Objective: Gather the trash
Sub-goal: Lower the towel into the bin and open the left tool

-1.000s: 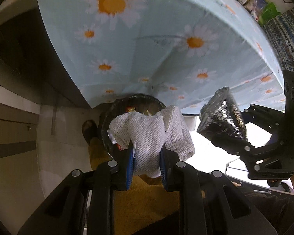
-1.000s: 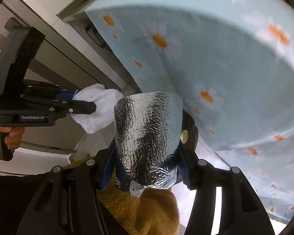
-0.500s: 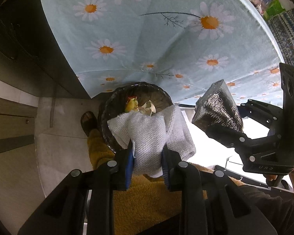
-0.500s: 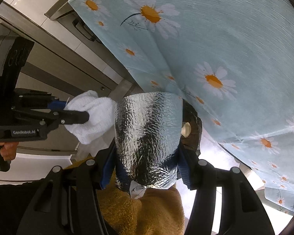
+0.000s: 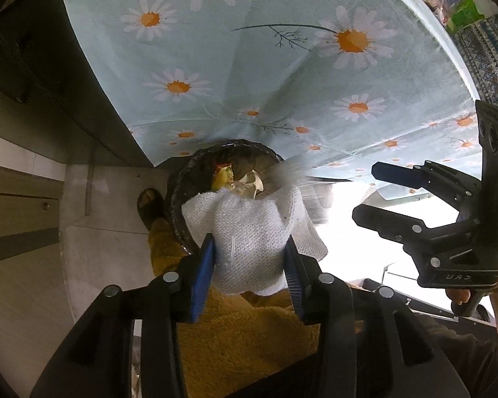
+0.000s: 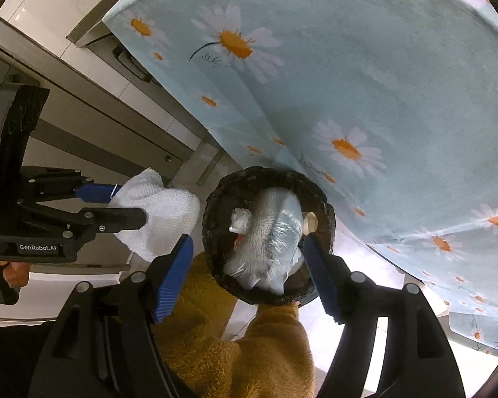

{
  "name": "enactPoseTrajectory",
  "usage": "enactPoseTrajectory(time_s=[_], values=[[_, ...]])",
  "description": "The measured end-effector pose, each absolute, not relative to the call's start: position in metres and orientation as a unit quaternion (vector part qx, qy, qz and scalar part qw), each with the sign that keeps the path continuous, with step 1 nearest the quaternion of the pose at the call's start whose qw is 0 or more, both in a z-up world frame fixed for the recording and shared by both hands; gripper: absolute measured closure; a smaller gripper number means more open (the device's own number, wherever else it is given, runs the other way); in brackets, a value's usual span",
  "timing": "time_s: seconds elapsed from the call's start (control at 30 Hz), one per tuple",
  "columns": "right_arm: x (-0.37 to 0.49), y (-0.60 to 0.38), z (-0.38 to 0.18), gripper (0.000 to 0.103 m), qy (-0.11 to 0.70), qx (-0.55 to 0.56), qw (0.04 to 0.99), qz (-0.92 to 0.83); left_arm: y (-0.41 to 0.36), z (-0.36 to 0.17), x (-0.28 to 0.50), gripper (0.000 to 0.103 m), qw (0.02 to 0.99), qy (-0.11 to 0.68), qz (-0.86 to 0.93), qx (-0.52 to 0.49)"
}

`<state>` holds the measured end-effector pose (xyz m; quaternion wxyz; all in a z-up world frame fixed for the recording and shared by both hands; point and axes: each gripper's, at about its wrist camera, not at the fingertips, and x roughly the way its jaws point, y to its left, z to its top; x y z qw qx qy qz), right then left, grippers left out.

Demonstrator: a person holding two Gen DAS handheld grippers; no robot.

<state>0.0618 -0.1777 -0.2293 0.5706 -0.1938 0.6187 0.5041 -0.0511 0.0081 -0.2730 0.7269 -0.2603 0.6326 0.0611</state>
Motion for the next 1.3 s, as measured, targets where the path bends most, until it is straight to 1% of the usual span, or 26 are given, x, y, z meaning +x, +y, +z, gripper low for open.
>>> enactPoseTrajectory(time_s=[0.33,0.5,0.77,1.07,1.13,1.3], values=[[0.068,-0.183,-0.225,0.034,0.615,-0.188,0.573,0.507,0.007,-0.265,-0.051,0.065,0.728,0.631,0.074,-0.257],[0.074,-0.189,-0.213,0.034,0.608,-0.181,0.581,0.509,0.007,-0.254,-0.048,0.065,0.734,0.627,0.076,-0.250],[0.093,-0.204,-0.173,0.034,0.588,-0.145,0.609,0.512,0.004,-0.223,-0.037,0.065,0.750,0.615,0.077,-0.232],[0.128,-0.229,-0.119,0.034,0.556,-0.096,0.651,0.507,-0.006,-0.174,-0.019,0.064,0.778,0.592,0.069,-0.200],[0.135,-0.234,-0.109,0.034,0.548,-0.095,0.661,0.504,-0.009,-0.163,-0.015,0.053,0.785,0.584,0.070,-0.192],[0.147,-0.248,-0.084,0.034,0.531,-0.083,0.680,0.498,-0.016,-0.135,-0.005,0.052,0.805,0.561,0.066,-0.181]])
